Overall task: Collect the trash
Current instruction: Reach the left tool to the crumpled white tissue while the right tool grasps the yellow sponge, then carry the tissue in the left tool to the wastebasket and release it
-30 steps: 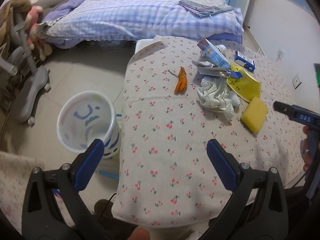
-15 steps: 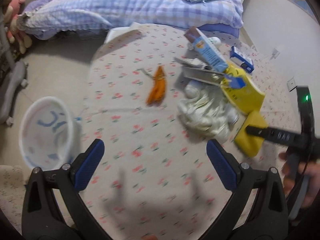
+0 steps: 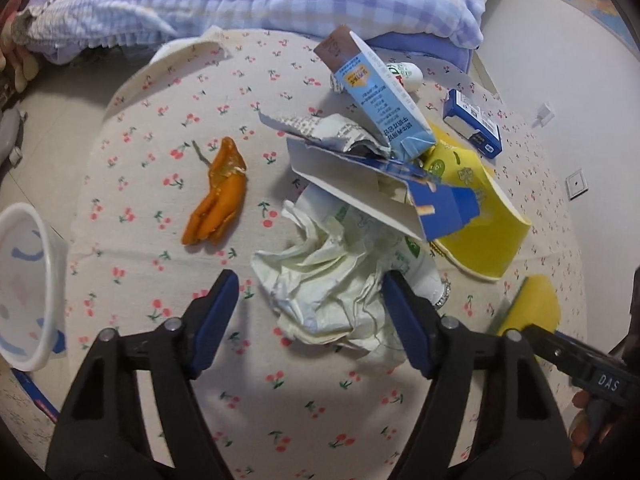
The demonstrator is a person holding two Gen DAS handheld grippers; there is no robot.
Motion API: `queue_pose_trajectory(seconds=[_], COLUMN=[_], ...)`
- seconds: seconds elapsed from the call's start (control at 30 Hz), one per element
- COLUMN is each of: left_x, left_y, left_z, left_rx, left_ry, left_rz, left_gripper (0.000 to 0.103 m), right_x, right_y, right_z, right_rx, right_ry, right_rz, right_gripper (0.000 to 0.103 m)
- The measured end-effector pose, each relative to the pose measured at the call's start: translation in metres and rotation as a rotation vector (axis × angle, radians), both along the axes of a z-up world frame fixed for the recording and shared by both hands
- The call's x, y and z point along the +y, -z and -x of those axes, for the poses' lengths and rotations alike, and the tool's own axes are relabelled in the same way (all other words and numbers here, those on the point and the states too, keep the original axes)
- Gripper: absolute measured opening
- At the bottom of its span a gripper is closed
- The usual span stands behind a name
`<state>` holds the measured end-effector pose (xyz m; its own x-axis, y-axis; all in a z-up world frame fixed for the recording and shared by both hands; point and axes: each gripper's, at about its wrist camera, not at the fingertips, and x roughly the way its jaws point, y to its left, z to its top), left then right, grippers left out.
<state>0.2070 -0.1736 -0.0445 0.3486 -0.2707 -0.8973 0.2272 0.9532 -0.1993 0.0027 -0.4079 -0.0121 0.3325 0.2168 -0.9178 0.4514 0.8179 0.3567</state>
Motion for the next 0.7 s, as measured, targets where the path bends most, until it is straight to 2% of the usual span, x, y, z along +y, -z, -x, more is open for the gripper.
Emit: queue_pose_trajectory(seconds=[0.03,0.1,0.2,0.4,0.7], left_x=[0.000,0.000,0.002,0.013,0.041], left_y=[0.001,0.001,-0.001,-0.006,-0.035], left_z=[-0.001,-0.001,0.002,0.012,0.037], left_rx=[0.006,0.020,0.009,0.013,-0.022], left_ry=[-0.001,-0.001,0.007,0.027,0.074], left_rz=[0.014,0.042,0.044,0.059,0.102], left_gripper=[0.067,0.053,0.039,0.032,0.031], right_x=[-0.002,-0.011,-0.020,-0.016,0.010], right_y=[0.001,0.000,-0.004,-0.013,-0.029], right_z=[0.001,0.006,0.012,0.013,0.008], right_rx=[0.001,0.001,-0.005,-0.031,-0.072], right_ry=[0.006,0.018,0.039,0.060,0.038], right_rz=[0.001,-0.005,-0.019,-0.041,-0.067], right_gripper=[0.064,0.064,0.064,0.064,0.065])
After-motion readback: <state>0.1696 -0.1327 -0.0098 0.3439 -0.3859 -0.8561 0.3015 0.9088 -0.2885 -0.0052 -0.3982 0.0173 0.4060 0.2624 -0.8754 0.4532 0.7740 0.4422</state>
